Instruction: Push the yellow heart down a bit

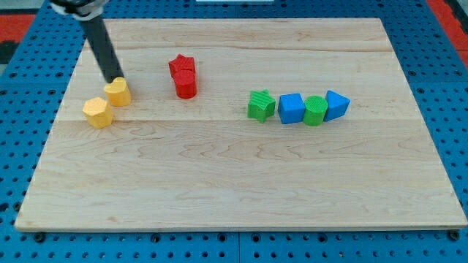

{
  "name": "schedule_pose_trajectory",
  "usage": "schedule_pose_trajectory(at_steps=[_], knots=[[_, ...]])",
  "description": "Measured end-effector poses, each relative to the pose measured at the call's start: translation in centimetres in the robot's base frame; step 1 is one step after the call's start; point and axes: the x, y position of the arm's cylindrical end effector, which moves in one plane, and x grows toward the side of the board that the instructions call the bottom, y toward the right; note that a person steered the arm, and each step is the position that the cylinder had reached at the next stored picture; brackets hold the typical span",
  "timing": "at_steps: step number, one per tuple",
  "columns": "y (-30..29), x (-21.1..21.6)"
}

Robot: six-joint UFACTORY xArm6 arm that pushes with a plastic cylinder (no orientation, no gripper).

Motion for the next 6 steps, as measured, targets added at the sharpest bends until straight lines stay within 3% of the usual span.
schedule_pose_trajectory(at_steps=[1, 3, 4, 6], knots=[[4.0, -0.3], [5.2, 5.4], [3.6, 5.3], [-0.1, 1.1]])
